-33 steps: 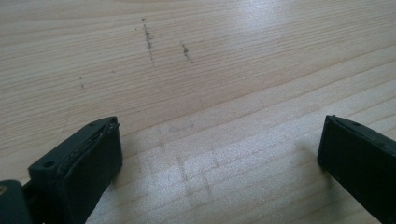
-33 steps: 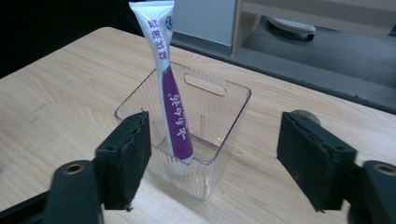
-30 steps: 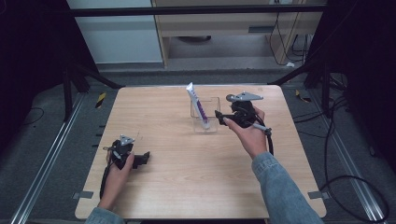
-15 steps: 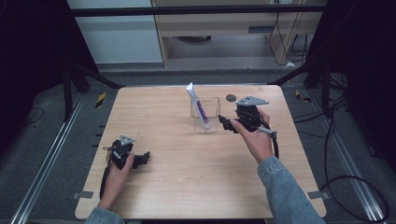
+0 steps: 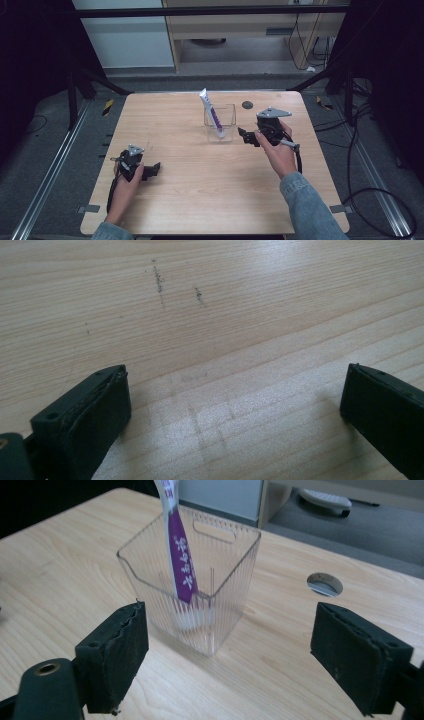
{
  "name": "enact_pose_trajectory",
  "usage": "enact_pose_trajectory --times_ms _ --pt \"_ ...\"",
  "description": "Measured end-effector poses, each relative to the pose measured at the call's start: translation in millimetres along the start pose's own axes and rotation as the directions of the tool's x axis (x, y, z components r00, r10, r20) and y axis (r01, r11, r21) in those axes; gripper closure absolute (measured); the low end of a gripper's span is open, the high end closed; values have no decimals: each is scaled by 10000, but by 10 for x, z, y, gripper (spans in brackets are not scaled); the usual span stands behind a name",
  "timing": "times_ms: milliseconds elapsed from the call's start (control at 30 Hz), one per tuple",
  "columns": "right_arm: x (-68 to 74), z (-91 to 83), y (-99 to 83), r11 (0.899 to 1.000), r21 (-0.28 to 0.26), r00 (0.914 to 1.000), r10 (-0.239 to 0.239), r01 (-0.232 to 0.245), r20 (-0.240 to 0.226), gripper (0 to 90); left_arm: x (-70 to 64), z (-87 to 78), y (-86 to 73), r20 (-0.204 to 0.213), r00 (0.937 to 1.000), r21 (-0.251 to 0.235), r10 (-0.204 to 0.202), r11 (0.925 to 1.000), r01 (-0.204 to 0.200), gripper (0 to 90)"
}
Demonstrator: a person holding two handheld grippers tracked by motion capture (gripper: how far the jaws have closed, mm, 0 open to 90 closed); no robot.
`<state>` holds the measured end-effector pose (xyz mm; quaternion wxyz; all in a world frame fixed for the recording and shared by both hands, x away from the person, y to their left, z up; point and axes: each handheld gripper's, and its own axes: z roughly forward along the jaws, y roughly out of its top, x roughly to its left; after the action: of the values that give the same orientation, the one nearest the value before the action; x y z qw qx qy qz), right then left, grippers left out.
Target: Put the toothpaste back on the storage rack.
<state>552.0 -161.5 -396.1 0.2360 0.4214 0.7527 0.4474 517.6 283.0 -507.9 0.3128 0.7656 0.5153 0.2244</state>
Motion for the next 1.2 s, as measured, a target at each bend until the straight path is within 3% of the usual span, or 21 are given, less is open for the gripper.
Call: enact_pose_trajectory --times_ms 533,700,800,1200 --pt "-147 32 -416 9971 758 9997 38 -56 240 108 0 0 0 0 10000 0 0 10000 0 0" --pt "-221 24 -522 9955 946 9988 11 -58 499 103 0 0 0 -1 10000 1 0 10000 0 0" --pt "-268 8 -572 9940 1081 9970 -235 154 739 114 0 0 0 0 10000 -1 0 10000 0 0" --pt "-363 32 -759 9880 1543 9946 -110 -51 1028 106 -3 0 -1 6 10000 -2 3 10000 -3 0"
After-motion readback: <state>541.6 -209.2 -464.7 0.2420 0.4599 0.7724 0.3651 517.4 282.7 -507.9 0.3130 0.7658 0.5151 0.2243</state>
